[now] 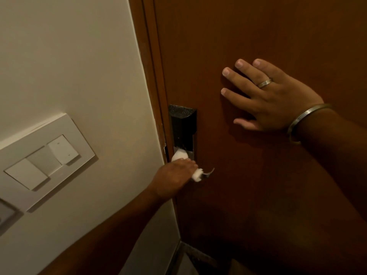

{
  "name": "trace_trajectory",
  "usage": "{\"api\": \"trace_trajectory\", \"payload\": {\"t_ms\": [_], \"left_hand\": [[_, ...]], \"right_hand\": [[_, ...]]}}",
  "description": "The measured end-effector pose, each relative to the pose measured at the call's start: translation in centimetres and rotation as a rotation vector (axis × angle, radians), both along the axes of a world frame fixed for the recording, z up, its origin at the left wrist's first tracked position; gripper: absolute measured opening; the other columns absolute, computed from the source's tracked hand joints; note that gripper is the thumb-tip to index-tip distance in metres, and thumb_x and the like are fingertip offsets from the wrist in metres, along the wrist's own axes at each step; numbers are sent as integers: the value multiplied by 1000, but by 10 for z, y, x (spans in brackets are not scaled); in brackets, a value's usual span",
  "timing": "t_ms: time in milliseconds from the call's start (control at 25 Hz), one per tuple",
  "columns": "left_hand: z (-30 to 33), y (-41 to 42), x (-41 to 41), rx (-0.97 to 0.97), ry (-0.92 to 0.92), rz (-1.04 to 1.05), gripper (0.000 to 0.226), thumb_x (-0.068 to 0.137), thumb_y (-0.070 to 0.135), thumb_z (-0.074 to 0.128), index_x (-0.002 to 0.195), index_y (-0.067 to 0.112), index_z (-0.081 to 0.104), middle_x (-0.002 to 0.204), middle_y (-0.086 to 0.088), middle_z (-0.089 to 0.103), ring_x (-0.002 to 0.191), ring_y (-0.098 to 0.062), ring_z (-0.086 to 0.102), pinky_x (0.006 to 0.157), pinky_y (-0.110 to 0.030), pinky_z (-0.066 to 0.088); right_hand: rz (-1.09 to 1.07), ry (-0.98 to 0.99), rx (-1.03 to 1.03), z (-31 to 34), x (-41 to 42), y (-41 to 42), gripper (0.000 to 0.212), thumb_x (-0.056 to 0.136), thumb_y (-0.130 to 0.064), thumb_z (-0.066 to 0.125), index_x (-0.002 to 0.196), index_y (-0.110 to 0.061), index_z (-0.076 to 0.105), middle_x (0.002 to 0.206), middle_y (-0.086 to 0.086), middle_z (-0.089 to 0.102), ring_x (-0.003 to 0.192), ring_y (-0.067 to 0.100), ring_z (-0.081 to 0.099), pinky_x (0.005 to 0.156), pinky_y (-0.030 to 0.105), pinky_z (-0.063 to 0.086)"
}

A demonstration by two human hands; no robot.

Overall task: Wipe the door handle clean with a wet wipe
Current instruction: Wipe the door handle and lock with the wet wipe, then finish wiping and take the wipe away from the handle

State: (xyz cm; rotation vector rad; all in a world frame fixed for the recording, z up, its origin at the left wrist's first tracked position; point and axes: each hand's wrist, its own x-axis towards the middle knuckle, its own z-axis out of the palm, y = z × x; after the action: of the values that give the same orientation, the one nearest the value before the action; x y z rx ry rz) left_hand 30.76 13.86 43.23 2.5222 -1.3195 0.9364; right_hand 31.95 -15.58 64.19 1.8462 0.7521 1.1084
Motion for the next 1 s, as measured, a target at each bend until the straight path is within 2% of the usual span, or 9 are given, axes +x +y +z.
{"api": "trace_trajectory", "payload": {"t_ms": [160,240,320,400,560,640,760,880,1000], "left_hand": [[-2,-68,-34,88,338,-116,34,80,15,66,114,10,62,115,-15,67,106,-33,63,87,-55,52],[-12,-77,-47,101,477,-114,36,81,19,69,116,16,63,122,-12,65,108,-25,63,84,-47,53],[-25,-64,-47,-147,666,-22,27,81,21,72,108,26,70,119,-9,68,99,-11,67,83,-32,54],[-40,-50,-41,-208,645,-4,21,88,15,65,107,19,72,107,-8,73,93,-15,69,81,-28,53],[-66,-65,-48,-575,1416,-139,13,94,8,59,98,11,70,83,2,71,78,-11,66,70,-28,50],[-79,-89,-59,-726,1777,-167,16,97,9,53,104,3,66,85,1,73,80,-15,69,68,-31,53],[-88,-125,-89,-937,2208,-112,33,101,20,38,125,8,57,114,-10,67,109,-27,62,83,-41,54],[-91,-172,-139,-1207,2419,-135,47,96,30,29,126,4,55,107,-18,57,102,-31,55,90,-45,47],[-104,-222,-188,-1293,2442,-37,60,97,51,32,116,1,61,91,-16,60,85,-27,58,80,-41,47]], "right_hand": [[-49,55,-3,4,-6,1,76,96,-64,23,150,-13,37,161,23,25,147,44,27,120,54,22],[-68,77,-4,5,-9,1,75,96,-64,23,151,-13,36,161,23,25,147,44,28,119,54,23],[-100,108,21,9,-11,1,73,97,-62,23,152,-14,34,162,22,24,148,43,26,120,53,23],[-46,213,187,-6,-22,2,67,98,-55,32,152,-16,34,162,20,24,149,39,24,120,52,19],[-137,757,793,-132,-105,0,47,95,-39,47,134,-17,60,145,12,55,136,29,50,111,44,37],[-468,1087,1354,-195,-157,3,38,96,-34,55,128,-16,64,132,7,65,119,23,61,100,33,44],[-816,1211,2232,-260,-201,-1,35,94,-25,64,121,-3,65,120,18,69,103,30,66,95,41,51],[-929,1349,2686,-287,-245,-19,34,94,-33,63,111,-4,63,118,23,70,106,40,69,92,48,54],[-798,1278,2898,-314,-287,-47,31,90,-23,69,114,-4,62,117,20,68,81,24,69,67,35,55]]}}
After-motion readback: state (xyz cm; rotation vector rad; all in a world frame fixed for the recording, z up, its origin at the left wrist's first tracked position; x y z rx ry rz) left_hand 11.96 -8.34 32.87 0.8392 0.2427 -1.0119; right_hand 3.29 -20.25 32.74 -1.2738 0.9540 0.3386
